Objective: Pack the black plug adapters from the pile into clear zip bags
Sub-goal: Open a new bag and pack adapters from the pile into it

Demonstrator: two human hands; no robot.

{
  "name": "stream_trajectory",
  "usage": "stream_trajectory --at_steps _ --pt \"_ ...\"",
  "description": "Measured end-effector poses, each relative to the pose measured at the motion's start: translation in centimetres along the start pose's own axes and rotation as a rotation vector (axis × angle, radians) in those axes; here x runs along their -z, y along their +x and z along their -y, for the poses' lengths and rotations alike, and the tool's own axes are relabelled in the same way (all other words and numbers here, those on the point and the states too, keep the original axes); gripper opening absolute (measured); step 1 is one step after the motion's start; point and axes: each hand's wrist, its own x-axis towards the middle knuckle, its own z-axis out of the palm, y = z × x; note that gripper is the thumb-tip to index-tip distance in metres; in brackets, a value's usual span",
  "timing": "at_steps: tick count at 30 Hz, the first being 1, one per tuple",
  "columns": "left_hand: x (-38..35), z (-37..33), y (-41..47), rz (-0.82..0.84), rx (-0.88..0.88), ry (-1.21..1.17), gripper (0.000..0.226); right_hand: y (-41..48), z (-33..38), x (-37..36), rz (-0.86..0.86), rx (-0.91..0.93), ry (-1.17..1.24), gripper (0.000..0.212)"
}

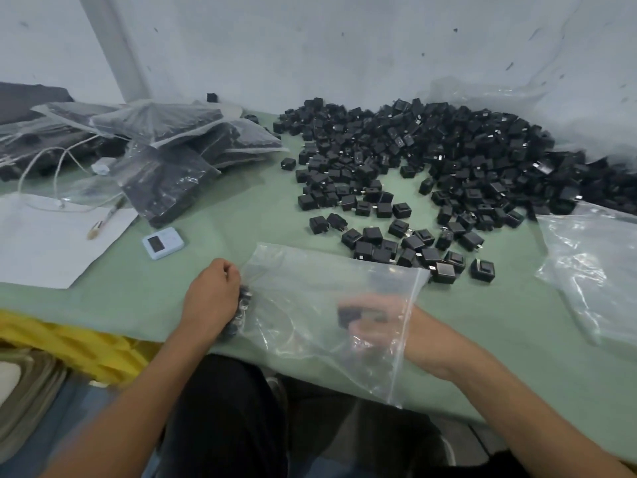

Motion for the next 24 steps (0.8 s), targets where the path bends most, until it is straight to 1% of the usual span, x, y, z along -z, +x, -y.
stream_trajectory --at_steps 1,3,4,6,11,14,16,18,20,22,24 --pt "0.0 0.0 0.0 -0.002 0.000 0.001 0.019 1.2 0.0 -0.6 0.009 0.033 -0.090 0.018" --pt "0.0 0.0 0.1 -0.008 -0.002 -0.001 0.019 3.6 0.9 -1.7 0.043 0.067 -0.261 0.022" --pt "0.0 0.0 0.1 -0.011 -0.002 -0.001 0.019 4.8 1.4 -2.3 0.066 0.073 -0.317 0.024" --pt "0.0 0.1 0.0 -0.012 -0.008 0.000 0.019 6.7 2.2 -3.5 0.099 0.084 -0.354 0.023" --pt "0.1 -0.1 -0.1 -0.004 -0.022 -0.003 0.018 10.3 3.0 -6.9 -0.029 0.093 -0.287 0.032" --pt "0.1 -0.1 -0.2 -0.008 -0.022 0.000 0.017 11.2 2.8 -8.7 -0.132 0.064 -0.147 0.019" --pt "0.2 -0.1 -0.2 -0.011 -0.024 -0.008 0.017 11.4 2.5 -9.5 -0.219 0.086 -0.062 0.011" --pt "0.2 -0.1 -0.2 -0.007 -0.029 -0.014 0.018 11.7 2.6 -10.1 -0.276 0.114 -0.043 0.010" --pt "0.1 0.0 -0.2 -0.006 -0.038 -0.016 0.021 12.1 2.8 -10.4 -0.272 0.141 -0.072 0.013" --pt "0.0 0.2 -0.3 -0.009 -0.048 -0.026 0.027 12.3 2.9 -10.5 -0.230 0.121 -0.058 0.010" --pt "-0.1 0.5 -0.4 -0.024 -0.047 -0.047 0.031 12.6 2.6 -10.2 -0.170 0.138 -0.145 0.027"
